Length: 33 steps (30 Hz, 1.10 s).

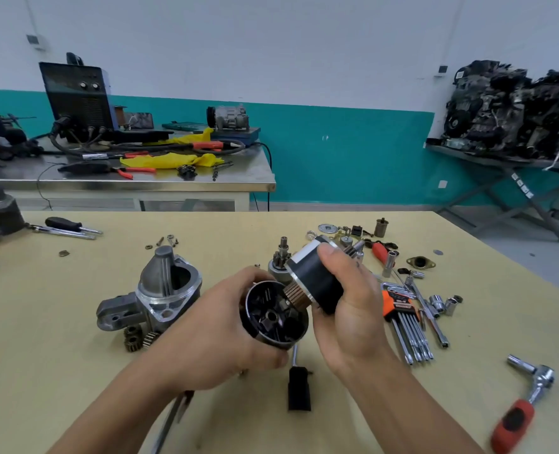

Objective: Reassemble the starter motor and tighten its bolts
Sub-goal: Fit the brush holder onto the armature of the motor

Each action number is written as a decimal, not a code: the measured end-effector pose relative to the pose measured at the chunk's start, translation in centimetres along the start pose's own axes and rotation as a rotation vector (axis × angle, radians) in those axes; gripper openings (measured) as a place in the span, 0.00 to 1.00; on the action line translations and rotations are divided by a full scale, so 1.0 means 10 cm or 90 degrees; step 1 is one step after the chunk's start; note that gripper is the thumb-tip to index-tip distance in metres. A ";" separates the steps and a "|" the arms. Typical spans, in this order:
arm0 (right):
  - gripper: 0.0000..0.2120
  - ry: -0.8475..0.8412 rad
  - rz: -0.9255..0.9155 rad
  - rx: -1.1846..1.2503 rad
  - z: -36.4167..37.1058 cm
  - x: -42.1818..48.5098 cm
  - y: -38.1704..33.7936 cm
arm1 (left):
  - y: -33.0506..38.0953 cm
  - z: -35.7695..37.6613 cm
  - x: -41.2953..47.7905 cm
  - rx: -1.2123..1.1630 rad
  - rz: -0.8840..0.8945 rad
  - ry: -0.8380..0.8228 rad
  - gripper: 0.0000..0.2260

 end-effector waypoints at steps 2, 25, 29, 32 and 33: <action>0.27 -0.002 -0.035 -0.046 0.03 -0.02 -0.04 | 0.01 0.07 0.01 -0.050 -0.009 -0.004 0.29; 0.35 0.052 -0.021 0.020 -0.01 0.00 -0.12 | 0.07 0.46 -0.01 -0.927 -0.250 -0.108 0.17; 0.30 0.053 -0.055 -0.011 0.03 -0.02 -0.14 | 0.03 0.49 0.01 -0.888 -0.195 -0.103 0.21; 0.23 0.064 -0.063 -0.066 0.06 -0.06 -0.10 | -0.01 0.54 0.04 -0.846 -0.138 -0.069 0.27; 0.23 0.072 -0.059 -0.075 0.07 -0.09 -0.08 | -0.02 0.55 0.06 -0.830 -0.115 -0.057 0.28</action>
Point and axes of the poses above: each hand's wrist, its own x-axis towards the middle knuckle, its own z-axis out of the palm, y = z × x, the point moved 5 cm from there along x, towards the middle knuckle
